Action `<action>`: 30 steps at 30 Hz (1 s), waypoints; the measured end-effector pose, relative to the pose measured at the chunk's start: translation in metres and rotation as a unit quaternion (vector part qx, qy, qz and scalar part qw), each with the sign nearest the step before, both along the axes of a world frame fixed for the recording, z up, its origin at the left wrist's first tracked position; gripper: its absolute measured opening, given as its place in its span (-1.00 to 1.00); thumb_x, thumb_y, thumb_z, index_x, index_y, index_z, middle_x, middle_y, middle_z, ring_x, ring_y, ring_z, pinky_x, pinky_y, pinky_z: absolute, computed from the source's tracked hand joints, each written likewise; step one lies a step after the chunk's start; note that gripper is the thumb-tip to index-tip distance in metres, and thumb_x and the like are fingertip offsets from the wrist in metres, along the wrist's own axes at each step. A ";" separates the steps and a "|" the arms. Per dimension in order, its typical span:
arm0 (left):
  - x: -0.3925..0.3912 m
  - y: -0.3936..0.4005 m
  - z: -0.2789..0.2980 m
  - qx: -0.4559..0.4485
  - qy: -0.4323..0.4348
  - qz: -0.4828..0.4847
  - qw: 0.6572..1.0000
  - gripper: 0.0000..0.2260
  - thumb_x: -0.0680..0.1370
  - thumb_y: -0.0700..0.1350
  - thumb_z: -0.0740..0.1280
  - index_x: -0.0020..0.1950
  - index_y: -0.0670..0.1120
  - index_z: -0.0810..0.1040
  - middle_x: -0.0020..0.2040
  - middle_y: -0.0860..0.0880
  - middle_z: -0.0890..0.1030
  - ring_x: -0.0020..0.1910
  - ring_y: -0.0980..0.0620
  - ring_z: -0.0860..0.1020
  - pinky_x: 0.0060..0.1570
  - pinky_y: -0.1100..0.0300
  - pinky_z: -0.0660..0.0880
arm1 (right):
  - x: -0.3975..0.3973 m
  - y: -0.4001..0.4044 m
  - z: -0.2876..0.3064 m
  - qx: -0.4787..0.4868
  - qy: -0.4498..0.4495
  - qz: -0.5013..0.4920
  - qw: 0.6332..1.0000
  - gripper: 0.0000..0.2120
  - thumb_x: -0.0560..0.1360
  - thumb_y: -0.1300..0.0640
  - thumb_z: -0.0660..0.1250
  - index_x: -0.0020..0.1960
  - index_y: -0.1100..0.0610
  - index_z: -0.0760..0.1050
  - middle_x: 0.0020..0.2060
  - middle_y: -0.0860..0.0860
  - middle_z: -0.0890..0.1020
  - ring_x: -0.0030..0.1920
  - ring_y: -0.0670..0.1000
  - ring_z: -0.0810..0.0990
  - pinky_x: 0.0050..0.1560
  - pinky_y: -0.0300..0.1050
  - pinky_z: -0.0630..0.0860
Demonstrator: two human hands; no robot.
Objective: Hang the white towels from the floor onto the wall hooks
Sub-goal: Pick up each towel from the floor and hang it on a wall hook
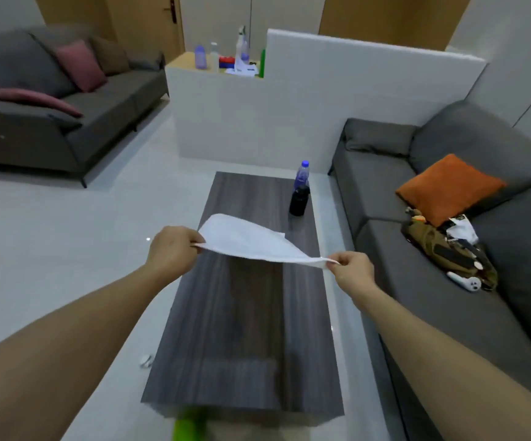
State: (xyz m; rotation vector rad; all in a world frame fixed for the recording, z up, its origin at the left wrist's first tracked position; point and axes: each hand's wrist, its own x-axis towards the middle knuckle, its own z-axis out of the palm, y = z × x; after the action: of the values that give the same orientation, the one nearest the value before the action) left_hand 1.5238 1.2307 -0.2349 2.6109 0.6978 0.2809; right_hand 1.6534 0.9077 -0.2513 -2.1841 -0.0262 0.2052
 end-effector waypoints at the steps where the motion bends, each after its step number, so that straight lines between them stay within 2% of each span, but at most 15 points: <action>1: -0.014 -0.009 -0.019 -0.006 0.038 -0.001 0.999 -0.86 0.52 -0.16 0.40 -0.03 0.01 0.73 -0.11 -0.02 0.70 -0.20 0.01 0.57 -0.17 0.18 0.47 | -0.011 -0.009 -0.017 -0.011 0.018 0.003 1.000 -0.84 0.50 0.22 0.40 -0.18 0.02 0.67 -0.33 -0.11 0.61 -0.30 -0.08 0.54 -0.34 -0.24 0.41; 3: -0.041 -0.024 -0.052 -0.014 0.111 -0.014 0.994 -0.86 0.52 -0.15 0.38 -0.06 0.03 0.73 -0.14 -0.01 0.70 -0.18 0.00 0.60 -0.17 0.18 0.52 | -0.032 -0.024 -0.047 -0.037 0.055 0.006 0.998 -0.86 0.52 0.21 0.40 -0.15 0.03 0.68 -0.32 -0.11 0.61 -0.29 -0.08 0.55 -0.36 -0.25 0.41; 6: -0.071 -0.041 -0.092 -0.026 0.188 -0.038 0.981 -0.85 0.52 -0.15 0.37 -0.10 0.04 0.73 -0.15 0.00 0.69 -0.19 0.02 0.59 -0.18 0.20 0.51 | -0.057 -0.043 -0.087 -0.072 0.099 0.020 0.992 -0.81 0.52 0.20 0.40 -0.23 -0.01 0.64 -0.31 -0.09 0.63 -0.27 -0.06 0.57 -0.36 -0.23 0.45; 9: -0.084 -0.051 -0.116 -0.033 0.250 -0.058 0.966 -0.90 0.51 -0.10 0.40 -0.10 0.04 0.71 -0.18 0.03 0.67 -0.21 0.07 0.58 -0.18 0.20 0.51 | -0.074 -0.054 -0.115 -0.109 0.152 0.032 0.982 -0.87 0.54 0.18 0.39 -0.16 0.02 0.64 -0.22 -0.03 0.63 -0.16 -0.01 0.58 -0.15 -0.13 0.60; 11: -0.080 -0.052 -0.123 -0.034 0.273 -0.067 0.959 -0.92 0.51 -0.07 0.41 -0.09 0.02 0.71 -0.24 0.04 0.62 -0.23 0.06 0.57 -0.19 0.18 0.51 | -0.076 -0.059 -0.126 -0.117 0.173 0.029 0.977 -0.87 0.53 0.17 0.41 -0.18 0.01 0.62 -0.18 -0.01 0.63 -0.12 0.01 0.58 -0.03 -0.07 0.61; 15: -0.054 -0.040 -0.132 -0.039 0.286 -0.081 0.954 -0.92 0.50 -0.09 0.40 -0.12 -0.01 0.70 -0.30 0.04 0.57 -0.24 0.02 0.56 -0.23 0.18 0.46 | -0.059 -0.059 -0.138 -0.110 0.197 0.021 0.974 -0.88 0.53 0.15 0.40 -0.17 0.01 0.62 -0.16 -0.01 0.65 -0.08 0.02 0.60 -0.04 -0.09 0.53; 18: -0.025 -0.026 -0.144 -0.032 0.291 -0.095 0.951 -0.90 0.50 -0.12 0.36 -0.09 -0.02 0.69 -0.19 -0.04 0.63 -0.18 -0.05 0.57 -0.16 0.13 0.53 | -0.035 -0.047 -0.146 -0.122 0.201 0.006 0.972 -0.92 0.53 0.13 0.41 -0.15 0.04 0.63 -0.18 0.00 0.65 -0.12 0.02 0.61 -0.04 -0.06 0.58; 20: -0.001 -0.014 -0.154 -0.039 0.295 -0.100 0.949 -0.88 0.51 -0.12 0.34 -0.09 -0.02 0.68 -0.15 -0.06 0.65 -0.16 -0.06 0.57 -0.14 0.12 0.54 | -0.017 -0.037 -0.151 -0.131 0.198 -0.012 0.971 -0.92 0.51 0.11 0.43 -0.16 0.05 0.64 -0.21 0.00 0.65 -0.16 0.02 0.62 -0.13 -0.09 0.58; 23: 0.043 0.007 -0.171 -0.053 0.303 -0.102 0.946 -0.86 0.51 -0.10 0.30 -0.13 -0.01 0.67 -0.16 -0.06 0.64 -0.15 -0.09 0.59 -0.14 0.10 0.55 | 0.019 -0.019 -0.161 -0.136 0.198 -0.042 0.970 -0.92 0.48 0.12 0.44 -0.18 0.08 0.64 -0.25 0.01 0.66 -0.22 0.03 0.62 -0.24 -0.18 0.51; 27: 0.110 0.038 -0.195 -0.069 0.300 -0.094 0.947 -0.85 0.53 -0.05 0.30 -0.16 -0.03 0.63 -0.19 -0.06 0.63 -0.15 -0.11 0.57 -0.14 0.10 0.54 | 0.081 0.010 -0.182 -0.156 0.201 -0.078 0.964 -0.91 0.48 0.13 0.44 -0.19 0.10 0.65 -0.28 0.01 0.65 -0.25 0.00 0.59 -0.24 -0.20 0.45; 30: 0.160 0.060 -0.220 -0.081 0.291 -0.082 0.950 -0.84 0.54 -0.04 0.31 -0.14 -0.05 0.65 -0.19 -0.07 0.63 -0.17 -0.12 0.57 -0.18 0.11 0.52 | 0.129 0.033 -0.204 -0.159 0.198 -0.097 0.962 -0.88 0.48 0.13 0.44 -0.24 0.06 0.62 -0.24 0.05 0.67 -0.25 0.01 0.60 -0.21 -0.17 0.50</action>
State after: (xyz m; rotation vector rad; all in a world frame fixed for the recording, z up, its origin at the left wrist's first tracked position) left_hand 1.6834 1.2907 -0.4551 2.5691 0.6423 -0.5981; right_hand 1.7821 0.9406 -0.4554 -2.4056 0.4728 0.5623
